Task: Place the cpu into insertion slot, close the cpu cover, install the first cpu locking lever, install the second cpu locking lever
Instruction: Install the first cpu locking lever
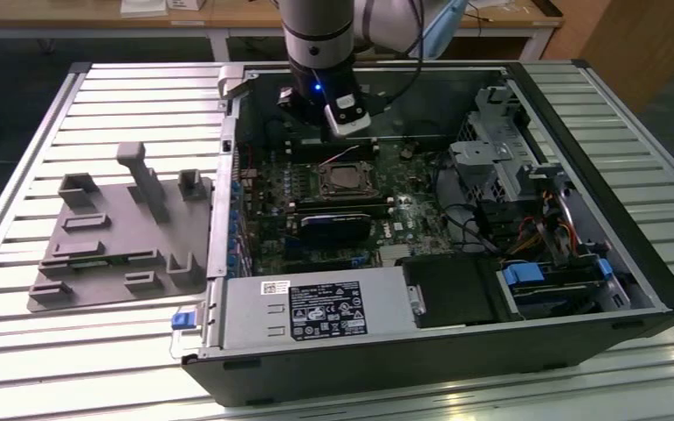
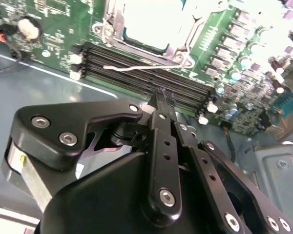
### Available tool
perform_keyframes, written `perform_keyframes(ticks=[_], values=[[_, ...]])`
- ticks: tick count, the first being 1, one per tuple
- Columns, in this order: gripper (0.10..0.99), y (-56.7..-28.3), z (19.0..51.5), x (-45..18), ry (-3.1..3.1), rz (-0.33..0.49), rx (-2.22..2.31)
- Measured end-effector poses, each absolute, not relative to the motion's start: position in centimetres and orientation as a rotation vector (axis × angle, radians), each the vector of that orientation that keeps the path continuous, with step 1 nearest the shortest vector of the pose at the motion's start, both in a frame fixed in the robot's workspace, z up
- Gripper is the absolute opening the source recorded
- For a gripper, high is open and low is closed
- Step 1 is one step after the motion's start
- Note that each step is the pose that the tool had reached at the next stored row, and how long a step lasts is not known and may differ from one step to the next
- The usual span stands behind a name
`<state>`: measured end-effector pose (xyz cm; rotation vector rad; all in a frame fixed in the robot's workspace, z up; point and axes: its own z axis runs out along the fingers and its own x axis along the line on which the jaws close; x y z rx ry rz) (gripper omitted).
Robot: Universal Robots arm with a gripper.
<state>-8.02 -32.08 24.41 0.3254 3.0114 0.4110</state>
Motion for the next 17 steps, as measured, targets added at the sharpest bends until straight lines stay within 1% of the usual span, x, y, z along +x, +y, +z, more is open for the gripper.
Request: perform_keyframes(ticks=[17], values=[[0.102, -32.1, 23.0, -8.4, 2.908, 0.409, 0.294]])
